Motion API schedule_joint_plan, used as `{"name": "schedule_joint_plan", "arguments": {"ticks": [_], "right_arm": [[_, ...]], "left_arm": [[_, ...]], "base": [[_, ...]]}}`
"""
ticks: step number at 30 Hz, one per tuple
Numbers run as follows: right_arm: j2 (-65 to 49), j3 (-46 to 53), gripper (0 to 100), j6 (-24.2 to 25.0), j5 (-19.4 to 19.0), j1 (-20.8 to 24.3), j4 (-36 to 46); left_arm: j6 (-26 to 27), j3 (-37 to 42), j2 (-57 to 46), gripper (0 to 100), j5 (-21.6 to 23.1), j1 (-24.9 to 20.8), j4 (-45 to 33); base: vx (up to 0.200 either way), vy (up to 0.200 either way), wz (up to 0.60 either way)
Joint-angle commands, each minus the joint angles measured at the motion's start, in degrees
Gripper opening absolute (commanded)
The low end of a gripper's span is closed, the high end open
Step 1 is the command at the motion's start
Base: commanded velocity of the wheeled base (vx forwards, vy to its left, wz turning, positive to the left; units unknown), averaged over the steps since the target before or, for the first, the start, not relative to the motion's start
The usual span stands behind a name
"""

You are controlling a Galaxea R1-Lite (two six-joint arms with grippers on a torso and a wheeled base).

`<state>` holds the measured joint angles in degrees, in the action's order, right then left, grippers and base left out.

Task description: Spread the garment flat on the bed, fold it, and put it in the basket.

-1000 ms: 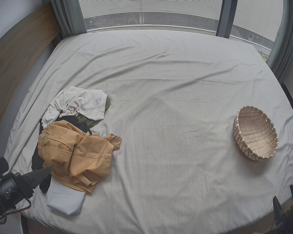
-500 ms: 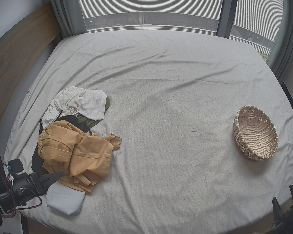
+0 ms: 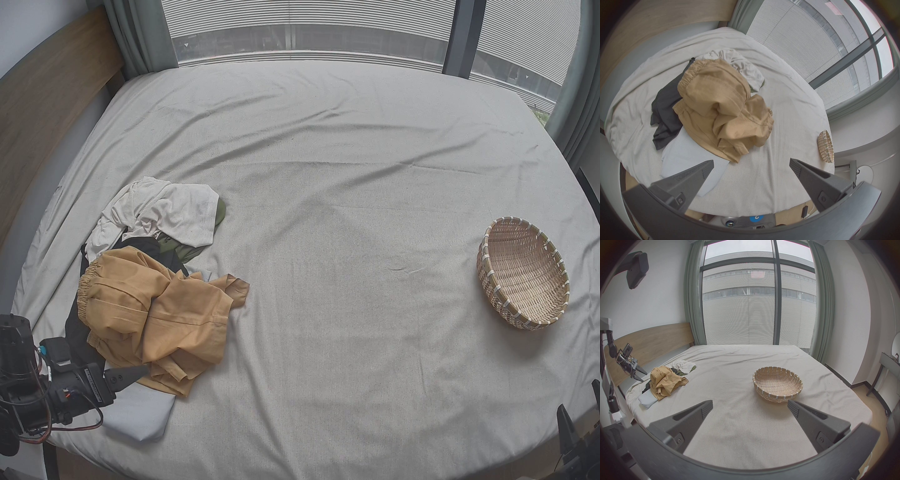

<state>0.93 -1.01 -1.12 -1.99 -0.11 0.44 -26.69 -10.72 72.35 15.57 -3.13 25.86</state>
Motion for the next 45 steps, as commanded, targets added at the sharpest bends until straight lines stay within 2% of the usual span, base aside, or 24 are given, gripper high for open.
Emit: {"name": "schedule_joint_plan", "arguments": {"ticks": [1, 6, 19, 25, 36, 45], "right_arm": [[-0.4, 1.0, 100, 0.0, 0.0, 0.0, -0.1], [-0.3, 1.0, 100, 0.0, 0.0, 0.0, -0.1], [-0.4, 1.0, 100, 0.0, 0.0, 0.0, -0.2], [-0.4, 1.0, 100, 0.0, 0.0, 0.0, -0.2], [-0.4, 1.0, 100, 0.0, 0.1, 0.0, -0.3], [-0.4, 1.0, 100, 0.0, 0.1, -0.1, -0.3]], "left_arm": [[0.0, 0.4, 6.9, 100, 0.3, -0.2, 1.9], [0.0, 1.5, 14.9, 100, 0.9, 0.1, 11.2], [0.0, 3.1, 31.5, 100, 1.0, -0.1, 27.2], [-0.1, 3.9, 35.1, 100, 0.9, -0.1, 30.5], [-0.1, 3.9, 38.6, 100, 1.0, -0.3, 31.8], [-0.3, 4.6, 45.2, 100, 0.7, -0.5, 40.8]], "base": [[0.0, 0.0, 0.0], [0.0, 0.0, 0.0], [0.0, 0.0, 0.0], [0.0, 0.0, 0.0], [0.0, 0.0, 0.0], [0.0, 0.0, 0.0]]}}
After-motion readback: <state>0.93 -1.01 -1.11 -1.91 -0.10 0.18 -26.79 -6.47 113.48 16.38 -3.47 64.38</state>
